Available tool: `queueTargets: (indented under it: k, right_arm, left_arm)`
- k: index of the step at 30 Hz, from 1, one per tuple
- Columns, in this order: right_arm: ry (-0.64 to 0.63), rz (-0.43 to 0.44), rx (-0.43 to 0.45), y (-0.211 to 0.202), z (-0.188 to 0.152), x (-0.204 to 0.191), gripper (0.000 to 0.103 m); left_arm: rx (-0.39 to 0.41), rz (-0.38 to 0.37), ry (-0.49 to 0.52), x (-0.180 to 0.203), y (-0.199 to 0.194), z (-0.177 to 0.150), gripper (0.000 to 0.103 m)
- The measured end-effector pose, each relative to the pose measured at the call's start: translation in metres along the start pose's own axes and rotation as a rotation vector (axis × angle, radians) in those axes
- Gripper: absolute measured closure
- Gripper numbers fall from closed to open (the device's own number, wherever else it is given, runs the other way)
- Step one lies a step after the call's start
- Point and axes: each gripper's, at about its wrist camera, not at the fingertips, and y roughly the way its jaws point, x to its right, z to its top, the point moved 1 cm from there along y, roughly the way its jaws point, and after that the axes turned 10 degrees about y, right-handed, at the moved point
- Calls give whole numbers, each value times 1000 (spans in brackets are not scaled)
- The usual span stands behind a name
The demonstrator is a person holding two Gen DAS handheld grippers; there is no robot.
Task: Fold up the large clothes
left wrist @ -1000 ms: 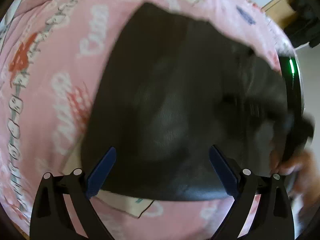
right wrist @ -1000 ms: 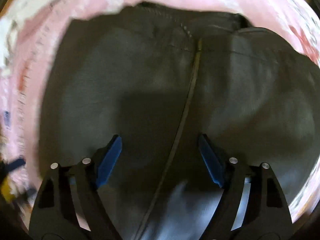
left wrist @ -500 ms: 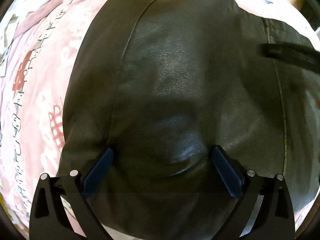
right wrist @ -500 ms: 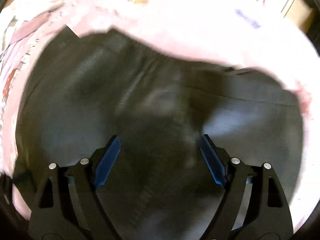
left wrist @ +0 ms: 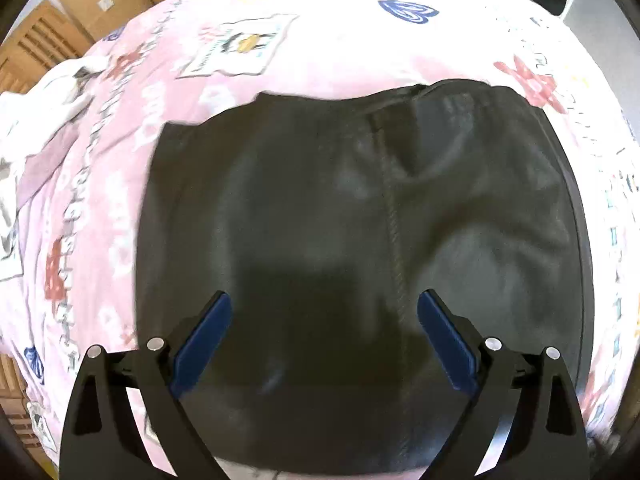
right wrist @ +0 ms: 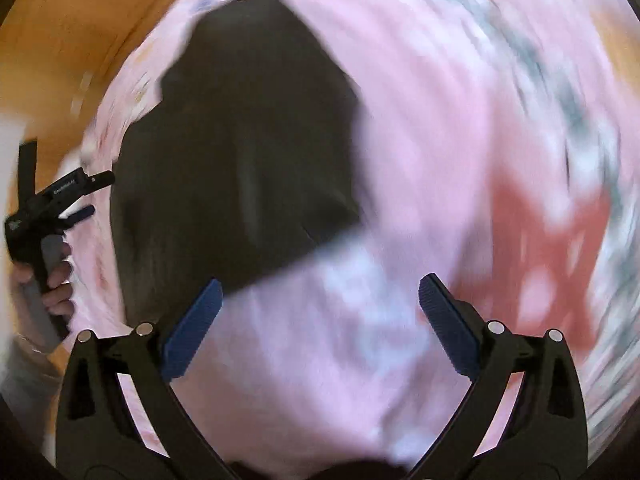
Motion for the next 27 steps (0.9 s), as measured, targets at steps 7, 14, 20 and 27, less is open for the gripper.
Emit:
queueTargets:
  k: [7, 14, 20, 27]
  right_arm:
    - [283, 263, 17, 33, 21, 25, 7]
    - [422, 275, 25, 60, 39, 23, 6]
    - [396, 263, 45, 51, 31, 16, 18]
    - [346, 218, 70, 61, 45, -3, 18]
  left_arm:
    - [-172, -98, -164, -2, 76, 38, 28]
    - [-209, -127, -240, -13, 78, 31, 64]
    - [-159, -88, -255, -14, 0, -43, 64]
    - [-254, -41, -295, 1, 35, -115, 76]
